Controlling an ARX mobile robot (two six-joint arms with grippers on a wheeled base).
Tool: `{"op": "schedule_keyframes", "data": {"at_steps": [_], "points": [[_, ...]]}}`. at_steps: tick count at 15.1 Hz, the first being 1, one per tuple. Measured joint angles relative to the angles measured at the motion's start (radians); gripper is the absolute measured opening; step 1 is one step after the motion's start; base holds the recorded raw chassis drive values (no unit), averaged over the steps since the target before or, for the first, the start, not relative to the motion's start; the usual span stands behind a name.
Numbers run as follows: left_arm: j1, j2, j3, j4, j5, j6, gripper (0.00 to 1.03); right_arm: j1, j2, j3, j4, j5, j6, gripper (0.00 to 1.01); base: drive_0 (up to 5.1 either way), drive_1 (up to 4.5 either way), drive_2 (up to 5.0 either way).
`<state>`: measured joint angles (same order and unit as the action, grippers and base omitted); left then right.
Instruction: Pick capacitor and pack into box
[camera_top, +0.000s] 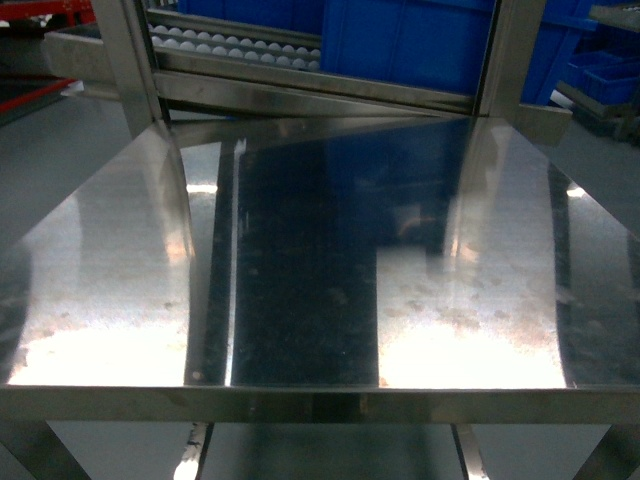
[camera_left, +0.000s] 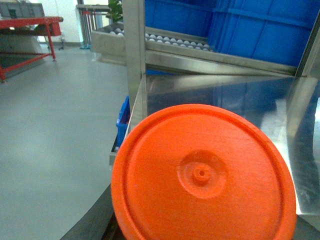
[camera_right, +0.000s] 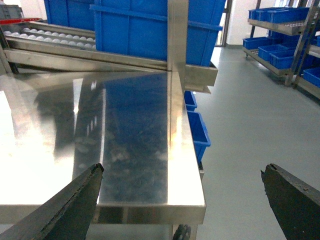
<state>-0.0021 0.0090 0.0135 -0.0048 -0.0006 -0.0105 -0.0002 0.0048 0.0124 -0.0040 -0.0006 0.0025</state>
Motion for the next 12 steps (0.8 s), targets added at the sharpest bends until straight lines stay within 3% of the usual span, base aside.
{"op": "schedule_keyframes", "data": {"at_steps": [12], "points": [[0.000,0.000,0.000,-0.002,0.000,0.000,0.44,0.000,0.000,0.000,-0.001,0.000,-0.001,0.98,0.0,0.00,0.0]]}}
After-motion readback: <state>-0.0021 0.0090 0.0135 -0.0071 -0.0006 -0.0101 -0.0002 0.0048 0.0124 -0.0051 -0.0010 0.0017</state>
